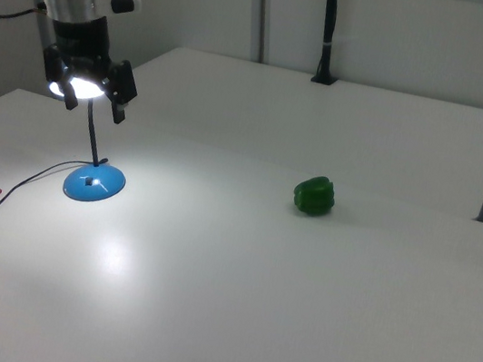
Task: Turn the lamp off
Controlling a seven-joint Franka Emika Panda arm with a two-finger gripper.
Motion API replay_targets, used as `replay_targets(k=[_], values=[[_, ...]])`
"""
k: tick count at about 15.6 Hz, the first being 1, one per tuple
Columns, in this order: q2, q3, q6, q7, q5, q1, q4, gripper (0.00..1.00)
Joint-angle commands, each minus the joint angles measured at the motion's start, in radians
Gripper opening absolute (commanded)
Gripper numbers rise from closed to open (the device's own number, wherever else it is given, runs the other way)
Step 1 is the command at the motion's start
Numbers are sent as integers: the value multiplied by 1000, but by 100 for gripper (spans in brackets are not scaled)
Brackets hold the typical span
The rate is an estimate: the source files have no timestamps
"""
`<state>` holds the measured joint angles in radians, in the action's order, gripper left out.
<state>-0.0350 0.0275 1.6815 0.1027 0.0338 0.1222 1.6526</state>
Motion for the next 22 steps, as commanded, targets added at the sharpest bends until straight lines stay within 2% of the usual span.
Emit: replay_targets(k=[1, 4, 8, 11, 13, 14, 22], values=[[3, 5, 30, 22, 15, 11, 9, 90], [4, 3, 32, 22, 18, 11, 10, 65], [6, -1, 32, 20, 29, 11, 10, 25], [12, -11, 32, 25, 28, 10, 12, 11], [17, -11, 30, 22, 29, 10, 12, 8], [18, -15, 30, 22, 29, 10, 18, 1], [17, -47, 32, 5, 29, 11, 75, 0]])
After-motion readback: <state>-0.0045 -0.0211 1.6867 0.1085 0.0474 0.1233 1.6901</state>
